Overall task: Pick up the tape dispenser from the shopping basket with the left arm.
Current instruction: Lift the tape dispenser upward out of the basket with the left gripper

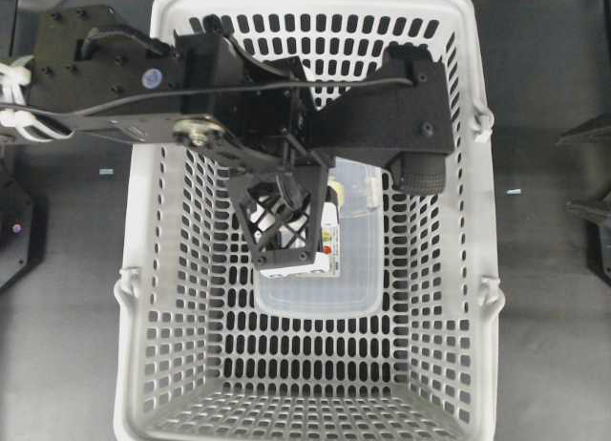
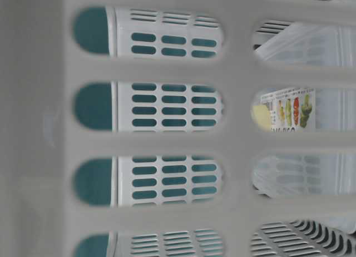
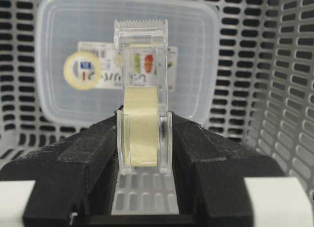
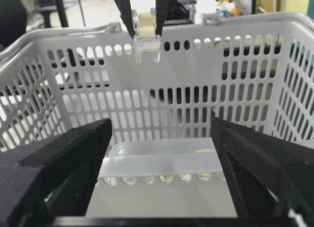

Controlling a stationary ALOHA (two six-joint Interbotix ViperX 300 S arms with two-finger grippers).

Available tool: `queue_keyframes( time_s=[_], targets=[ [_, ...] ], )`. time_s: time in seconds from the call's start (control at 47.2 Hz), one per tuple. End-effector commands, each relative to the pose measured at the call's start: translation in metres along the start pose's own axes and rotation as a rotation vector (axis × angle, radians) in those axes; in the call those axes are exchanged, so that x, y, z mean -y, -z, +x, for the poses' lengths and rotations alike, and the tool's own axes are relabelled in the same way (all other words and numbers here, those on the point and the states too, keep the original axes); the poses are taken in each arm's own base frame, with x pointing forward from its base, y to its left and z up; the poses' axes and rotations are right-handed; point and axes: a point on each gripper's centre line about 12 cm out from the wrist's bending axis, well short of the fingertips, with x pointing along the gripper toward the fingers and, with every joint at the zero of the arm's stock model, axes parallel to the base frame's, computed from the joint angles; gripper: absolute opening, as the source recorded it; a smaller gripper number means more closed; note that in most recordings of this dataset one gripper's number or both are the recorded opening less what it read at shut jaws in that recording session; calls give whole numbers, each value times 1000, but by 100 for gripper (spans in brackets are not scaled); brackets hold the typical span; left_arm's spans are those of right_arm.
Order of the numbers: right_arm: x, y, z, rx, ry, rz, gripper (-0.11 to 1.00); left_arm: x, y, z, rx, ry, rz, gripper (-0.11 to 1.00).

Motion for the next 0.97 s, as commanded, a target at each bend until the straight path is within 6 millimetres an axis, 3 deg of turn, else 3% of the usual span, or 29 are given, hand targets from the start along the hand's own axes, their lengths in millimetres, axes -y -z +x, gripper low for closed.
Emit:
queue_keyframes(
  time_s=[0.0,0.318,0.953],
  targets=[
    [-1,-3,1,6,-4,4,78,0,0,-10,28,3,2,28],
    [-1,-3,0,11,-3,1,78,4,2,-7,16,3,92,28],
    [0,-1,-1,8,-2,0,78,6,2,9,6,4,93,28]
  ],
)
